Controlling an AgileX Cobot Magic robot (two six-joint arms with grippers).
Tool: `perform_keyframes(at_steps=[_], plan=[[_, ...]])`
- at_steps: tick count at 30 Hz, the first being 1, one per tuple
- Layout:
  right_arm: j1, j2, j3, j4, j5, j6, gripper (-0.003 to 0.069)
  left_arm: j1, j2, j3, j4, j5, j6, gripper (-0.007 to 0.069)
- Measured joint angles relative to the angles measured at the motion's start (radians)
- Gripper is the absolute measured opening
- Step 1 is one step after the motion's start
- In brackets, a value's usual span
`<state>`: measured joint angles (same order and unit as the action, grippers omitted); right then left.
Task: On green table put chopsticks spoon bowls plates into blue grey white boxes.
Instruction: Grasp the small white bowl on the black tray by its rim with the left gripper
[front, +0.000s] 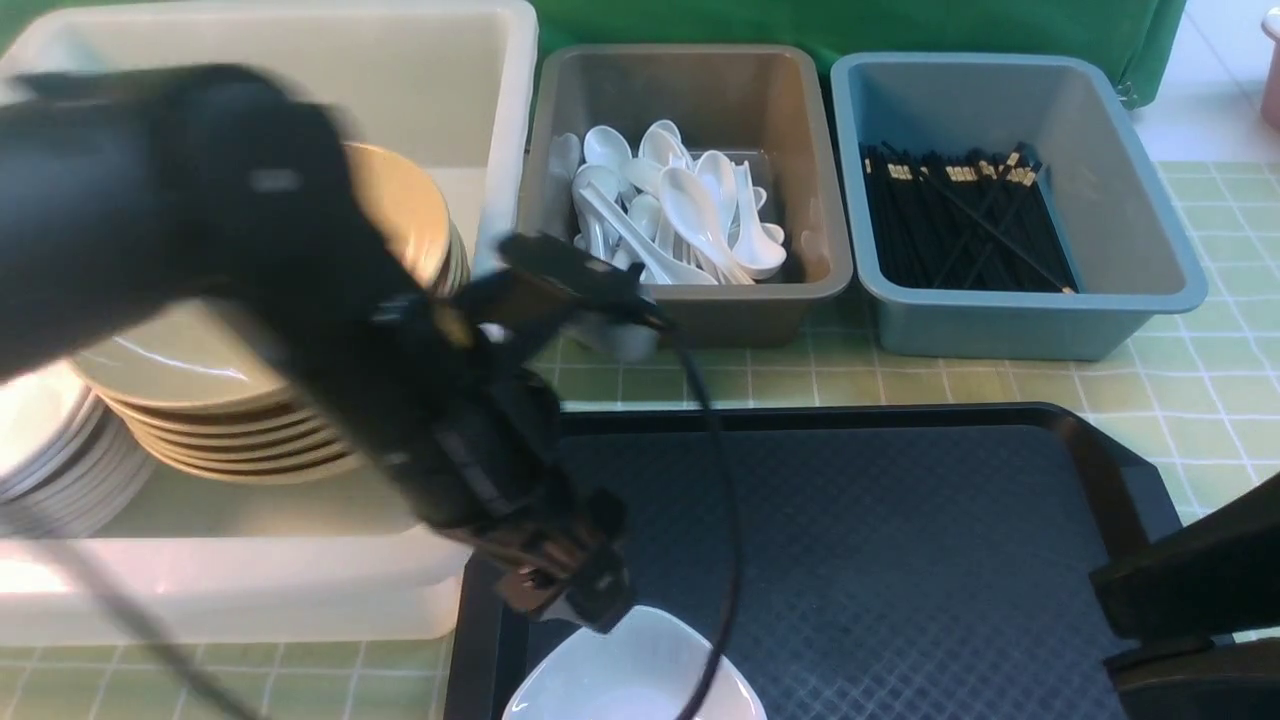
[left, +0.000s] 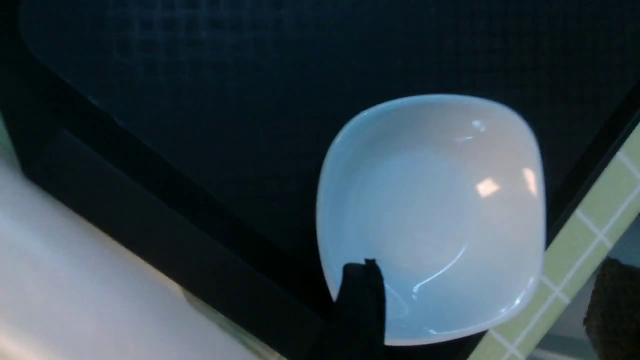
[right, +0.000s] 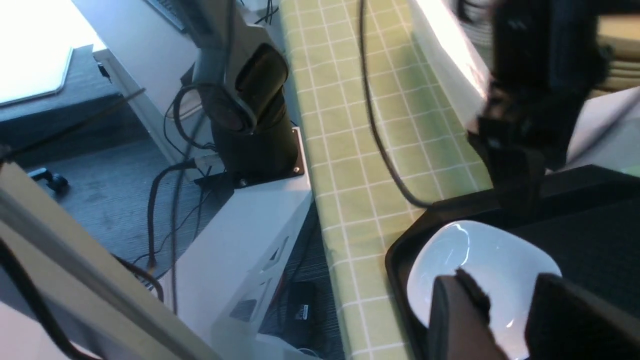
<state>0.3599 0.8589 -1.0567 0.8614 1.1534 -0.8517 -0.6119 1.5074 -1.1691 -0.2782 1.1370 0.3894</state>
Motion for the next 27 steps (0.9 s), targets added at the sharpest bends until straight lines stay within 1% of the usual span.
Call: perform_keyframes(at_steps=[1,3,10,16,20,23,24,25,26,27], plan=[[0.000,0.000,0.000,0.000,0.006,0.011,0.0215,-0.010,0.070,-0.045,0.029,0.014,0.019,0.0497],[0.000,0.000,0.000,0.000,0.010,0.014,0.0216,-0.021,0.131,-0.089,0.052,0.020,0.049,0.0482],[0.000,0.000,0.000,0.000,0.013,0.015,0.0225,-0.032,0.309,-0.142,0.092,0.036,0.227,0.0483],[0.000,0.000,0.000,0.000,0.013,0.015,0.0227,-0.032,0.399,-0.143,0.086,0.054,0.250,0.0483],[0.000,0.000,0.000,0.000,0.013,0.015,0.0230,-0.032,0.460,-0.145,0.052,0.058,0.255,0.0480],[0.000,0.000,0.000,0.000,0.013,0.015,0.0235,-0.032,0.485,-0.160,-0.012,0.071,0.299,0.0388],[0.000,0.000,0.000,0.000,0.013,0.015,0.0235,-0.031,0.486,-0.161,-0.012,0.071,0.302,0.0379],[0.000,0.000,0.000,0.000,0.013,0.015,0.0235,-0.031,0.496,-0.161,-0.041,0.074,0.317,0.0297],[0.000,0.000,0.000,0.000,0.013,0.015,0.0235,-0.030,0.497,-0.161,-0.045,0.074,0.319,0.0285],[0.000,0.000,0.000,0.000,0.013,0.015,0.0235,-0.030,0.505,-0.161,-0.054,0.074,0.327,0.0195]])
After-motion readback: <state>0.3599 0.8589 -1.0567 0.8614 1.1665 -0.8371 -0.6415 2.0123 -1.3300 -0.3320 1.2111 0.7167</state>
